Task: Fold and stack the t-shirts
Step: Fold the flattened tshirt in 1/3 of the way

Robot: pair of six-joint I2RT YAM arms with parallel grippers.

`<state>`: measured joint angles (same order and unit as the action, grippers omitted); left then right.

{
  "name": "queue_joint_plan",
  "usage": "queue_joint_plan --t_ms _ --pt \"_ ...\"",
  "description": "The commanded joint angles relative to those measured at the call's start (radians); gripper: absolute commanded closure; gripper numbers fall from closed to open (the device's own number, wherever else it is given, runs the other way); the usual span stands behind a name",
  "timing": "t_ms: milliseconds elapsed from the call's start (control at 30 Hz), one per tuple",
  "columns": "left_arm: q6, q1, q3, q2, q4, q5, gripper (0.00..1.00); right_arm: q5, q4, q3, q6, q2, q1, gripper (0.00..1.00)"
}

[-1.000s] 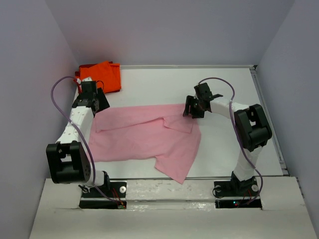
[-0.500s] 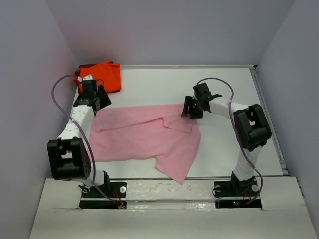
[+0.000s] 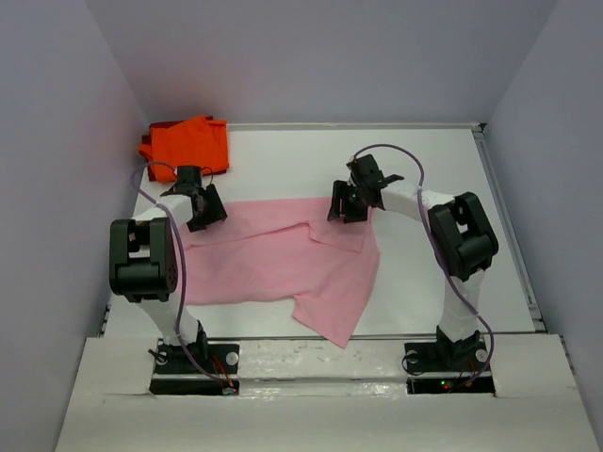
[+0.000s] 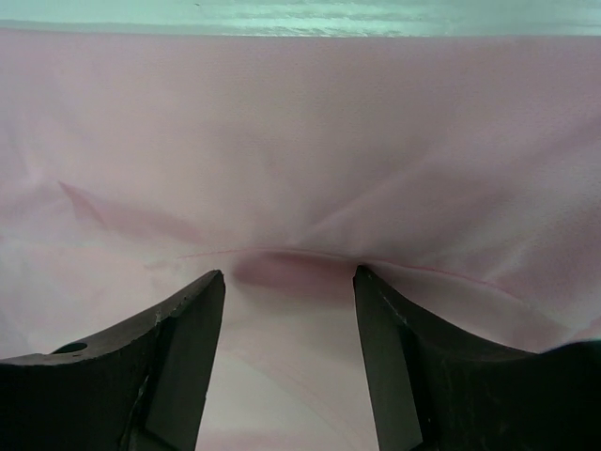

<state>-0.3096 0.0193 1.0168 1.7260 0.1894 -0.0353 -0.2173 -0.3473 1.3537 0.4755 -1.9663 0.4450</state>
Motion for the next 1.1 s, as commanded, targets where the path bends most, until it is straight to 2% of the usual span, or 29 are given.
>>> queue_joint_plan --t_ms 0,267,400,500,667,1067 --pt "0.009 -0.001 0.025 0.015 0.010 -0.018 0.29 0.024 -0.024 0.030 -0.002 -0.037 -0.003 0.38" --pt "-0.003 -0.002 0.075 0.046 0.047 -0.018 0.31 0.209 -0.166 0.126 -0.021 -0.058 -0.003 0.38" --pt "-0.010 -0.015 0.104 0.056 0.054 -0.025 0.31 0.211 -0.196 0.148 0.026 -0.063 -0.057 0.38" --pt "-0.002 -0.053 0.132 0.070 0.070 0.005 0.31 0.259 -0.194 0.142 0.026 -0.040 -0.103 0.38" --pt "-0.009 -0.076 0.170 0.107 0.073 -0.002 0.31 0.242 -0.197 0.177 0.005 -0.042 -0.183 0.38" --pt "-0.023 -0.143 0.319 0.247 0.087 -0.009 0.32 0.249 -0.289 0.441 -0.049 -0.238 -0.262 0.38"
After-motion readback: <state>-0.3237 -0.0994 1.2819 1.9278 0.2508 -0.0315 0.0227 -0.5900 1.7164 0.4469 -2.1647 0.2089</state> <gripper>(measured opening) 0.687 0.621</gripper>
